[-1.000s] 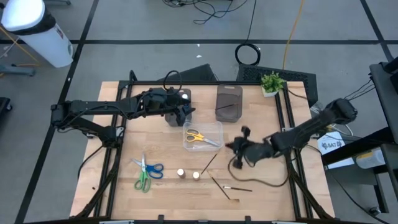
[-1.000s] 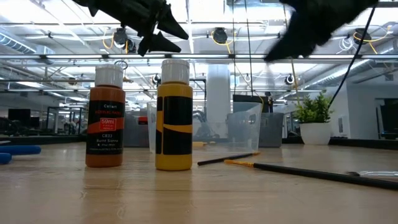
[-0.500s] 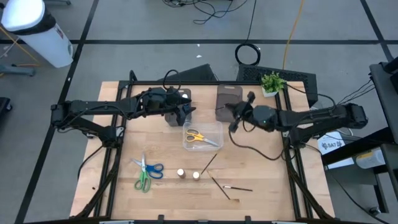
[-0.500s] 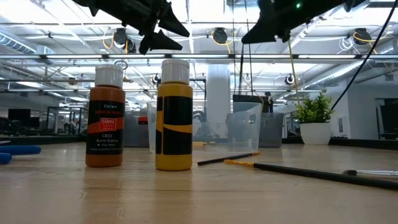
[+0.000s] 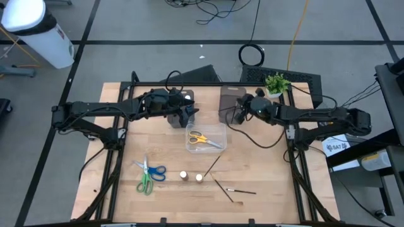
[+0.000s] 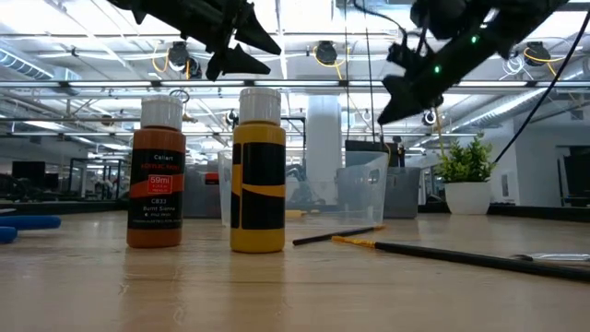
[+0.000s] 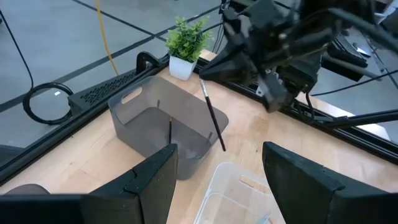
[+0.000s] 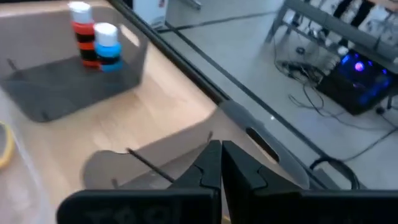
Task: Pick & Place Paint Supplies
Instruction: Put the right black and silver brush into the right black bin
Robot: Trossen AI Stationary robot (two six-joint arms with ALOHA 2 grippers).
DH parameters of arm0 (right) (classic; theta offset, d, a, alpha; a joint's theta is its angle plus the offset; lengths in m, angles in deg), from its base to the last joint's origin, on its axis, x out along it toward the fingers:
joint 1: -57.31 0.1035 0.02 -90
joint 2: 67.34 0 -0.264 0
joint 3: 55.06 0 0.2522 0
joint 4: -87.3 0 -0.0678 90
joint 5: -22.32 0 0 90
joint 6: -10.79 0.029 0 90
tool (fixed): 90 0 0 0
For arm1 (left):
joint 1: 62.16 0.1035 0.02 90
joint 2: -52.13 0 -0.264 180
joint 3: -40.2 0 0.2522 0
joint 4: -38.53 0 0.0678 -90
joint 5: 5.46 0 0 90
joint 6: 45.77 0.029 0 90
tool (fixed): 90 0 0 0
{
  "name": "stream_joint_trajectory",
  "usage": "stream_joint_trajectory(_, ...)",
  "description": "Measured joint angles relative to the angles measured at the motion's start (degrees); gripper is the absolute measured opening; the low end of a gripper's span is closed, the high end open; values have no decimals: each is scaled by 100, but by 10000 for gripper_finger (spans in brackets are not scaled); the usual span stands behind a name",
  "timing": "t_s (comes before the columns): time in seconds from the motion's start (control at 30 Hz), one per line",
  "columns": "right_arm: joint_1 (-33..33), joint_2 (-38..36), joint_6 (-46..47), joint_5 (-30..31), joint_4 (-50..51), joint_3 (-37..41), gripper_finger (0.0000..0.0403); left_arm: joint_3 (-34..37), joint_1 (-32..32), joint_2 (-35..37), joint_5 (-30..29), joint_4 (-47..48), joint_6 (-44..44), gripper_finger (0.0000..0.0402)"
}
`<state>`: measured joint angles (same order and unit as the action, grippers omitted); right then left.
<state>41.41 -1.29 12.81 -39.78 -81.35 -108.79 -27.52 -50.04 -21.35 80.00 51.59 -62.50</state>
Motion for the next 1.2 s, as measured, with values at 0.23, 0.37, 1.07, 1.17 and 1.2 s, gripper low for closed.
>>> stream_joint_trajectory(0.23,-438,75,-61,-118,-472,432,0,0,0,0,2,-5,0,244)
stream_joint_trajectory(0.37,-516,76,-77,-118,-618,475,0,0,0,0,2,-42,0,244)
stream_joint_trajectory(1.07,-664,74,-575,-261,-1859,473,0,0,0,0,0,-55,0,244)
stream_joint_trajectory(1.17,-657,74,-432,-373,-1674,473,0,0,1,0,0,-56,-1,244)
stream_joint_trajectory(1.2,-654,74,-362,-475,-1597,473,0,-2,0,0,0,-55,0,244)
